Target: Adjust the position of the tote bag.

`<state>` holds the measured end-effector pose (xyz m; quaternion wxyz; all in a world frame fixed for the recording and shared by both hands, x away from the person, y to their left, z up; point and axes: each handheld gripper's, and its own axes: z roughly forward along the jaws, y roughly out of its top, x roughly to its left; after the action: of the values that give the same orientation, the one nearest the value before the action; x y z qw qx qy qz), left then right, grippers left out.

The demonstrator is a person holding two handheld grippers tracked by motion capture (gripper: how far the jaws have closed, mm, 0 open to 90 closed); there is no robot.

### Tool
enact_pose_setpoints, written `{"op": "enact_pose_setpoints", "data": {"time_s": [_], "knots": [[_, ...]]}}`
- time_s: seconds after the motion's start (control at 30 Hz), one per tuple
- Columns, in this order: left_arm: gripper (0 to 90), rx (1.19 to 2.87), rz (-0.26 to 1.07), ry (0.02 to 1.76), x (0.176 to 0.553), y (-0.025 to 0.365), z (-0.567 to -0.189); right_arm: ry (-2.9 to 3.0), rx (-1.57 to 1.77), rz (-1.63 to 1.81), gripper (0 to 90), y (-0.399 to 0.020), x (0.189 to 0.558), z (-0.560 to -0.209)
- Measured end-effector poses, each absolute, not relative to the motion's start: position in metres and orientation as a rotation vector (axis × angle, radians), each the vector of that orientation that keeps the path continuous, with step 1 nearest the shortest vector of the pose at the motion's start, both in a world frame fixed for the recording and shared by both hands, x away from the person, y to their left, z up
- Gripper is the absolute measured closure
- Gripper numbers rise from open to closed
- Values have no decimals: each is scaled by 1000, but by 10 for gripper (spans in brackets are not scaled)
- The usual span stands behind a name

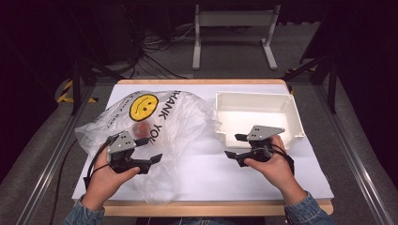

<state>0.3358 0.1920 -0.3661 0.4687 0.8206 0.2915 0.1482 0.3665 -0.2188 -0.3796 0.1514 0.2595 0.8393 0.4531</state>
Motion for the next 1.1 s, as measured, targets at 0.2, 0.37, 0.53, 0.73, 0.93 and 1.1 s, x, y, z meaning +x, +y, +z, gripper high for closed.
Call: {"op": "enact_pose_setpoints", "data": {"time_s": [0.2, 0.37, 0.53, 0.73, 0.93, 1.1], "knots": [[246, 2000, 370, 686, 334, 185, -360, 2403, 752, 1309, 267, -220, 365, -380], [215, 1989, 342, 652, 334, 177, -358, 2405, 759, 1305, 262, -221, 364, -381], [167, 2000, 370, 661, 338, 170, -361, 2402, 772, 1301, 253, -223, 361, -382], [151, 2033, 370, 684, 342, 162, -367, 2406, 774, 1306, 247, -222, 359, -383], [150, 2082, 340, 655, 343, 148, -374, 2426, 764, 1318, 245, -218, 356, -385], [155, 2123, 351, 677, 346, 141, -382, 2438, 759, 1319, 242, -215, 354, -386]]}}
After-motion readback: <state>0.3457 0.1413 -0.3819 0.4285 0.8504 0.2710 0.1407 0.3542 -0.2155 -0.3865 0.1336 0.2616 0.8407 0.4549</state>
